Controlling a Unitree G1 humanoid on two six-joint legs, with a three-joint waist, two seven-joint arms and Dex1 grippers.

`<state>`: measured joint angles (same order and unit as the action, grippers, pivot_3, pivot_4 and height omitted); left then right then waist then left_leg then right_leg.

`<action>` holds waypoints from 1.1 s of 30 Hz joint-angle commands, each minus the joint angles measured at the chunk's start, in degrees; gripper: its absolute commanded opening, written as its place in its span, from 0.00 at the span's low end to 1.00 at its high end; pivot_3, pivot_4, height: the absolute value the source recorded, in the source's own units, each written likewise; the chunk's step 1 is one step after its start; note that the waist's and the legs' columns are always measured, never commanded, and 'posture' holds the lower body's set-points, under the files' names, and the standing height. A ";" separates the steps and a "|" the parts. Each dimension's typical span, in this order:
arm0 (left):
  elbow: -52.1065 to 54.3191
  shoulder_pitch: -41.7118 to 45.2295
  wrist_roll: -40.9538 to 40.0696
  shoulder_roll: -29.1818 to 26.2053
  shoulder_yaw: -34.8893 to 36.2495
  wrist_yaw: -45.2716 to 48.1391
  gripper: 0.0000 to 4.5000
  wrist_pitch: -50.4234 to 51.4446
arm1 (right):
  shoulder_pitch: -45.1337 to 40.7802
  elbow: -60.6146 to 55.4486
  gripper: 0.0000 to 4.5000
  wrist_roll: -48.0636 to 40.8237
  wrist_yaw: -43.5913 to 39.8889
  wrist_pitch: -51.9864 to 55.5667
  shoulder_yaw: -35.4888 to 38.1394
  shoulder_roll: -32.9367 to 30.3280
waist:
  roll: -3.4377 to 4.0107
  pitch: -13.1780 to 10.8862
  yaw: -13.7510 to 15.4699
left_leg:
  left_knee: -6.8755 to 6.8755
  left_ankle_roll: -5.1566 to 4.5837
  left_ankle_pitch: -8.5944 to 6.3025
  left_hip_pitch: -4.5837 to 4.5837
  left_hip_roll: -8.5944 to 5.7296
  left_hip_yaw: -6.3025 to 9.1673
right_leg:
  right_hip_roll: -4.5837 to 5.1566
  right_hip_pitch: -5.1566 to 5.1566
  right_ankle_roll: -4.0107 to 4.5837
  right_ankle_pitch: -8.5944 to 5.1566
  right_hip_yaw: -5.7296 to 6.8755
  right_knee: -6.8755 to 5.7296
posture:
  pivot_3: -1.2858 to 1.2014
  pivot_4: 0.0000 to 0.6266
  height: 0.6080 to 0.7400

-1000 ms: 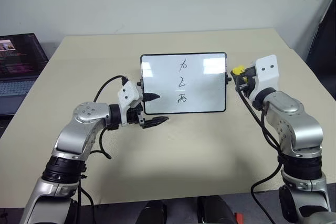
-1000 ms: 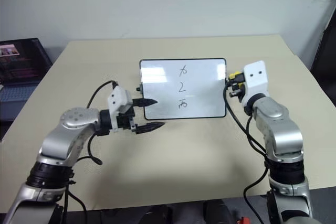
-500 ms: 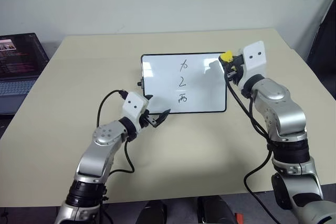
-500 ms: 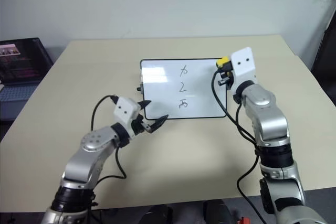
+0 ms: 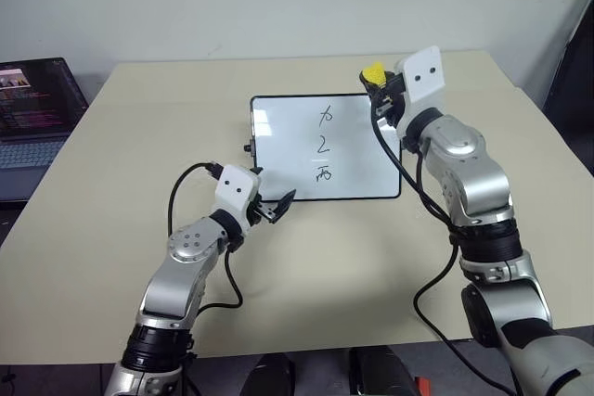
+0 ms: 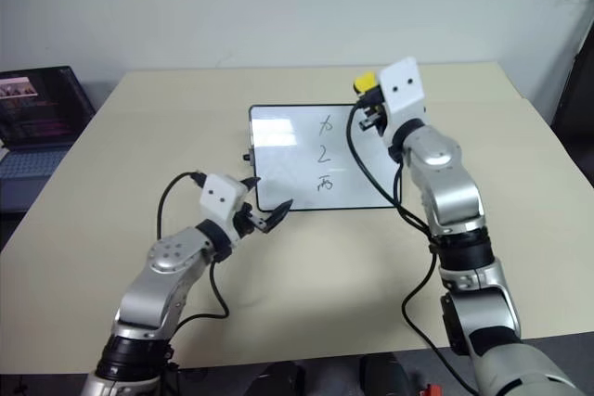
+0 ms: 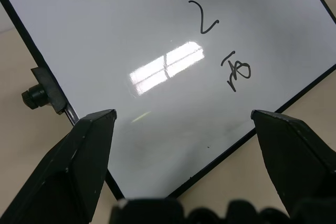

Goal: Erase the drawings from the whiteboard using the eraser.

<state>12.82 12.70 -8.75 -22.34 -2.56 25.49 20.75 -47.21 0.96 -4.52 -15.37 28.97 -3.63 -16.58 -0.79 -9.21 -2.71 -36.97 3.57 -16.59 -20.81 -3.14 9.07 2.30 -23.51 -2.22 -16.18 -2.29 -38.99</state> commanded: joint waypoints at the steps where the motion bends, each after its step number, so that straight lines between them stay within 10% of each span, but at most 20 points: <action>1: 0.50 0.55 0.34 0.17 0.88 -0.29 1.00 -1.92 | -2.01 -0.16 0.23 0.59 -0.81 -2.69 0.23 0.09 | 0.00 0.00 -0.01 | 0.00 0.00 0.00 0.00 0.00 -0.01 | 0.00 0.00 0.00 0.00 -0.01 0.00 | 0.52 0.24 1.00; 33: -1.10 -1.44 0.96 -0.47 2.89 -0.48 1.00 -4.23 | -9.56 23.96 0.23 9.25 -3.26 -12.81 -6.96 6.48 | 0.00 0.00 -0.34 | 0.01 0.01 0.01 0.00 0.01 0.00 | 0.00 -0.04 0.01 0.01 0.00 -0.01 | 0.52 0.24 1.00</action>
<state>10.10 11.46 -7.74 -22.33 -1.26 25.53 17.01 -54.69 24.38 3.86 -18.73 17.94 -10.64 -10.15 -0.79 -9.21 -3.05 -36.96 3.58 -16.59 -20.81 -3.13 9.07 2.30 -23.55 -2.21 -16.17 -2.29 -38.99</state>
